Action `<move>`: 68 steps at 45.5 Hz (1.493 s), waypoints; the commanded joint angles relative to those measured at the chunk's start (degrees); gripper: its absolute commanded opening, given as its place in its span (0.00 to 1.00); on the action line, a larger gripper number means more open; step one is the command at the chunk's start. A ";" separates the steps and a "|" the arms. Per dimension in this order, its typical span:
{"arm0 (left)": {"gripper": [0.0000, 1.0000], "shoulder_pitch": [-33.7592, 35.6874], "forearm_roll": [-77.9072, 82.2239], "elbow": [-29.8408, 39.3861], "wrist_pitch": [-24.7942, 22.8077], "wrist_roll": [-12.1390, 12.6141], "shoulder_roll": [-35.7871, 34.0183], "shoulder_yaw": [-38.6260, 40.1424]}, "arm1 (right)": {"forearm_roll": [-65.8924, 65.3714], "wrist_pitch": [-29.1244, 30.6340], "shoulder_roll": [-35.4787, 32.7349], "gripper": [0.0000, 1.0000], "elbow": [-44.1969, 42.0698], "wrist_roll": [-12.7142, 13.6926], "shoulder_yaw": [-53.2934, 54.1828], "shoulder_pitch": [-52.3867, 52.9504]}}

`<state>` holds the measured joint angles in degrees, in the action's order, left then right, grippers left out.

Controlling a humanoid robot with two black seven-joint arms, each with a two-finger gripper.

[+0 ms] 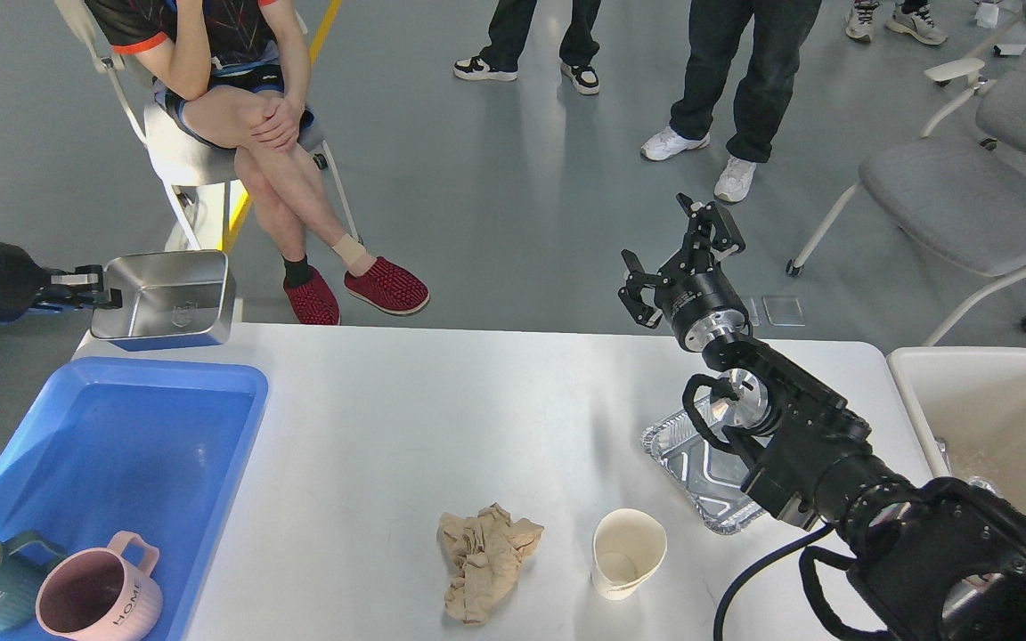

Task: Tidy desktop
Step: 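Lift the silver box and carry it over the blue basin, then lower the silver box into the basin and open the left gripper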

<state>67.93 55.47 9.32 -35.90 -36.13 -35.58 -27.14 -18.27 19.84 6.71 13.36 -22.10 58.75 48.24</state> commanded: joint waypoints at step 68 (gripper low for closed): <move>0.65 -27.94 -16.00 -9.41 19.11 5.28 4.29 1.92 | -0.01 0.29 -1.08 1.00 -0.18 -0.05 -1.97 -2.54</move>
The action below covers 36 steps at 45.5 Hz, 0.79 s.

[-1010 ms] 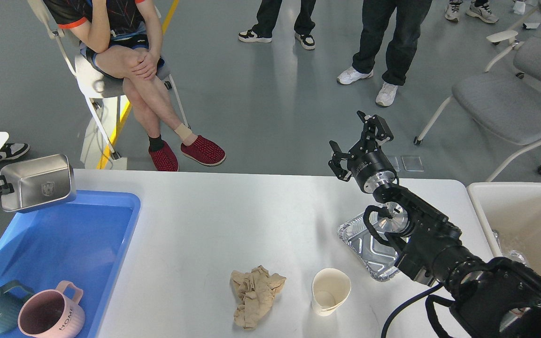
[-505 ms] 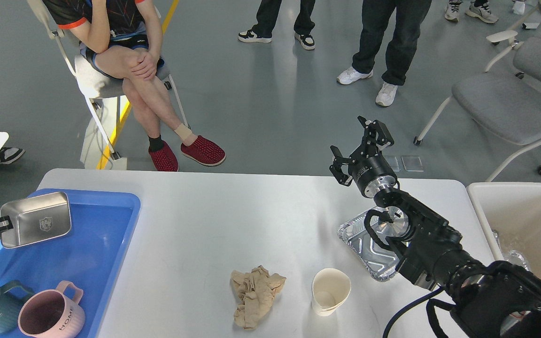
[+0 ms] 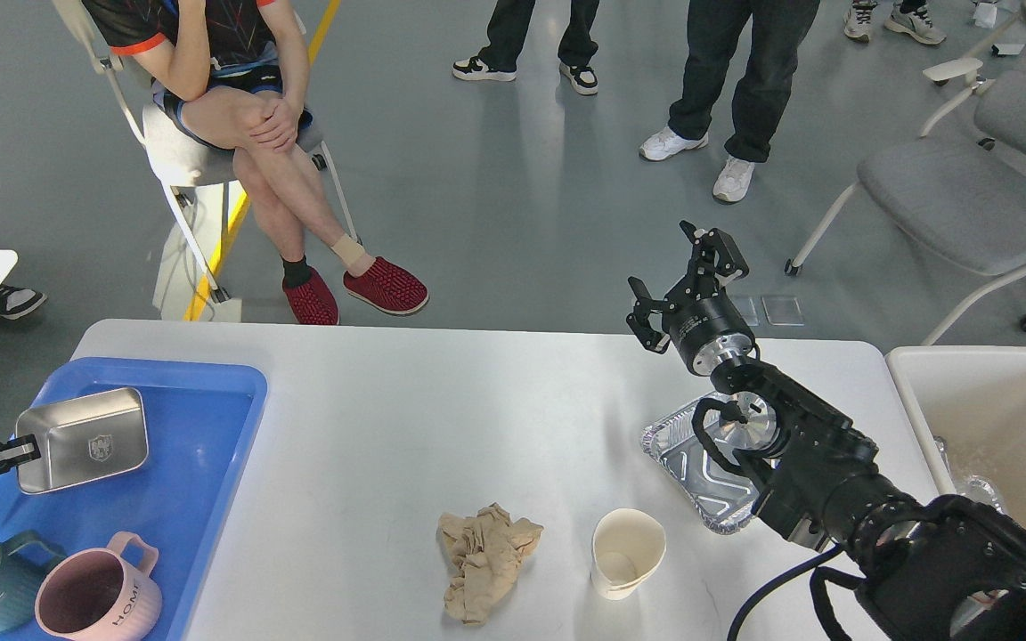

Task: Tidy desktop
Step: 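Lower the silver box into the basin and open the left gripper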

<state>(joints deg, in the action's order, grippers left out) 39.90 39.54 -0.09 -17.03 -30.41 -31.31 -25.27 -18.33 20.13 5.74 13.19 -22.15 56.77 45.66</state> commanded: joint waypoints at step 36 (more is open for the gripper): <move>0.88 -4.03 -1.31 0.01 0.51 -1.05 -0.06 0.13 | 0.05 -0.18 0.06 1.00 0.08 0.00 -0.09 0.48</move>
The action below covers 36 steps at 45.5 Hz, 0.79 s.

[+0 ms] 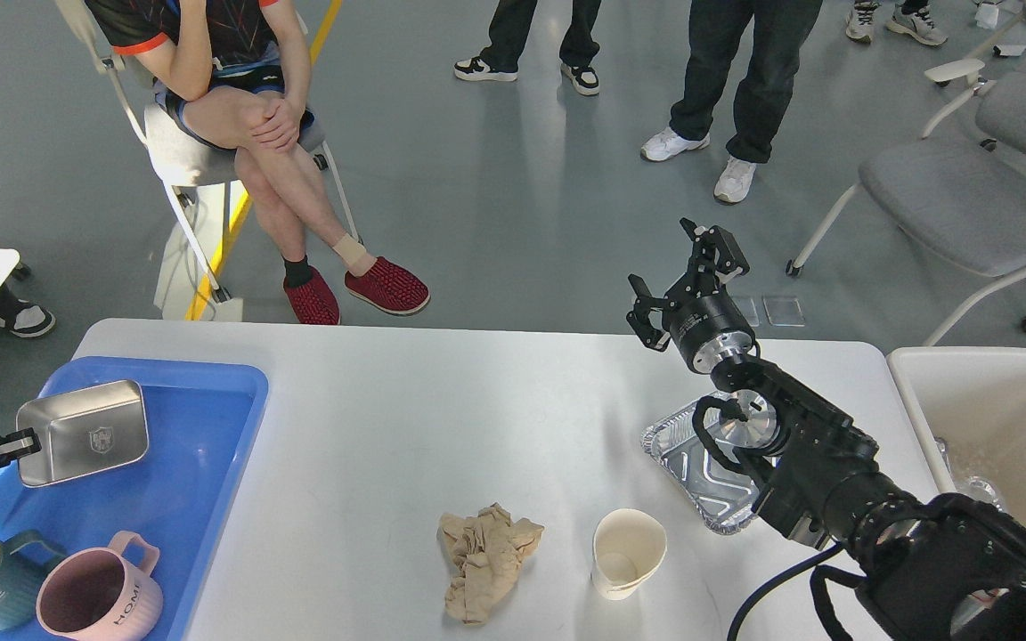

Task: Tidy desktop
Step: 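Lower the silver box into the basin and open the left gripper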

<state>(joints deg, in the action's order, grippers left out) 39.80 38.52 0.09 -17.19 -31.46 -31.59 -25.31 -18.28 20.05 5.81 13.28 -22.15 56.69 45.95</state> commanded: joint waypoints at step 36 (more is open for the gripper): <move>0.97 0.45 -1.43 -0.18 0.40 -1.06 -0.14 0.43 | 0.00 -0.19 0.17 1.00 -0.01 0.00 0.00 0.37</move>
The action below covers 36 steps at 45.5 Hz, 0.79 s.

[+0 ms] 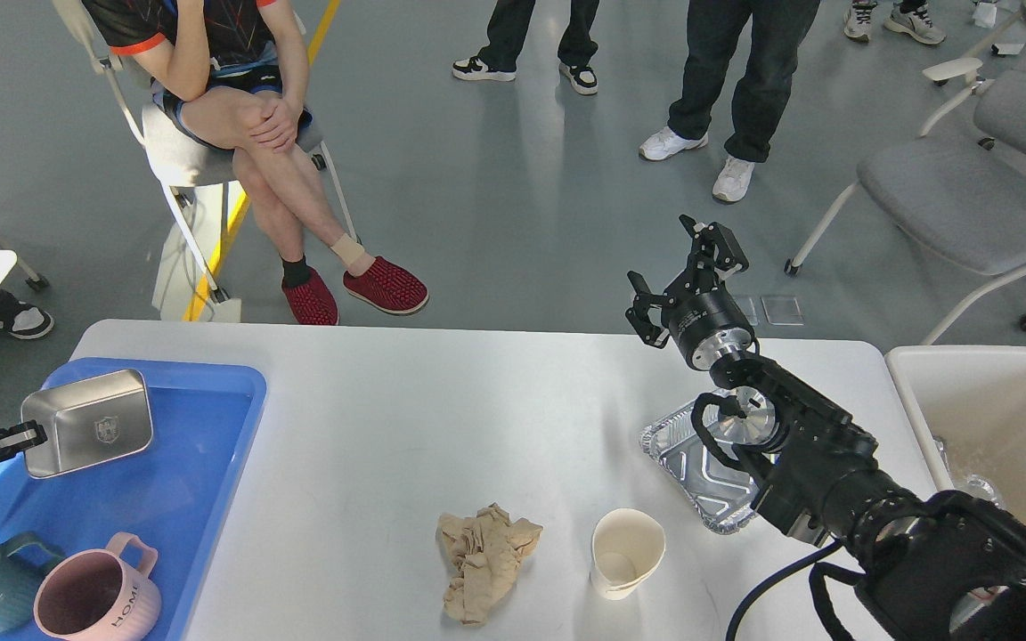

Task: Tidy desktop
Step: 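Lower the silver box into the basin and open the left gripper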

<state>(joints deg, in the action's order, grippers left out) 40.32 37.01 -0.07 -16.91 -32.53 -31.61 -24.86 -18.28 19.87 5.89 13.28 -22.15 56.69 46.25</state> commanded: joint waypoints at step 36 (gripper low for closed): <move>0.97 1.07 0.08 0.16 0.03 -0.08 0.23 -0.45 | 0.00 -0.09 0.08 1.00 -0.01 0.00 0.00 0.33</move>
<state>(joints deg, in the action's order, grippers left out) 41.31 37.12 0.05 -16.70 -32.61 -31.34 -25.31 -18.31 19.81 5.94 13.27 -22.15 56.69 46.53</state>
